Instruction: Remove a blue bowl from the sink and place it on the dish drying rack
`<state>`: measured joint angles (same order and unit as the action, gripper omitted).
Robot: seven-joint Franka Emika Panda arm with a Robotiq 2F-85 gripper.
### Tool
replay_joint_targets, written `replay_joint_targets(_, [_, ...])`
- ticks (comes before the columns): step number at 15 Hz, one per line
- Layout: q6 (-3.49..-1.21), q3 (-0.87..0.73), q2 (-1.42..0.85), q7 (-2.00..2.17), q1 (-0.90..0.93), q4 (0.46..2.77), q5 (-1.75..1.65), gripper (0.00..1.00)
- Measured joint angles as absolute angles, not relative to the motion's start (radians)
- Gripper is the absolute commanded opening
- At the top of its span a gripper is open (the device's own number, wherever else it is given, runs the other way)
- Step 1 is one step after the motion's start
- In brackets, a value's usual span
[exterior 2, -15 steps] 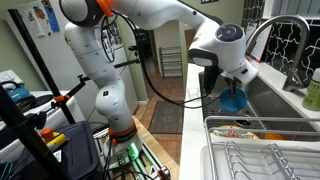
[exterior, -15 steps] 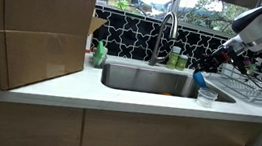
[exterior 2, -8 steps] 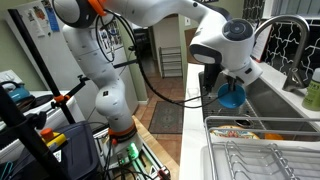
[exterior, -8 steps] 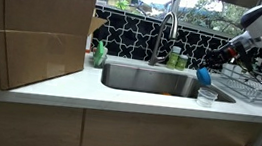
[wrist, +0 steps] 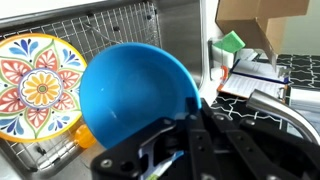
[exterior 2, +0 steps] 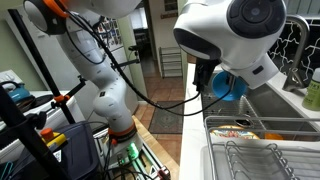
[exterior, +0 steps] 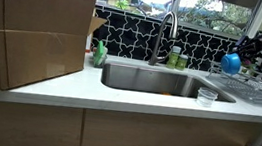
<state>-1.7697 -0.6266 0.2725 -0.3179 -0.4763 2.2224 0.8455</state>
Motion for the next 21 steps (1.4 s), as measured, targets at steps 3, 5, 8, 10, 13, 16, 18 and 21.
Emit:
replay_joint_targets(3, [-1.73, -0.692, 0.267, -0.318, -0.492, 2.18, 0.849, 0.01])
replay_joint_targets(5, [-1.724, -0.719, 0.264, -0.318, -0.493, 2.16, 0.855, 0.05])
replay_joint_targets(8, [-1.724, -0.713, 0.265, -0.318, -0.491, 2.161, 0.855, 0.01])
replay_joint_targets(10, [-1.726, -0.711, 0.263, -0.318, -0.49, 2.159, 0.855, 0.01])
replay_joint_targets(13, [-1.705, -0.743, 0.247, -0.319, -0.491, 2.134, 0.855, 0.01])
replay_joint_targets(16, [-1.612, -0.805, 0.222, -0.332, -0.492, 2.08, 0.855, 0.01])
replay_joint_targets(18, [-1.56, -0.841, 0.2, -0.342, -0.492, 2.043, 0.854, 0.01])
replay_joint_targets(21, [-1.543, -0.874, 0.15, -0.361, -0.492, 1.995, 0.848, 0.01])
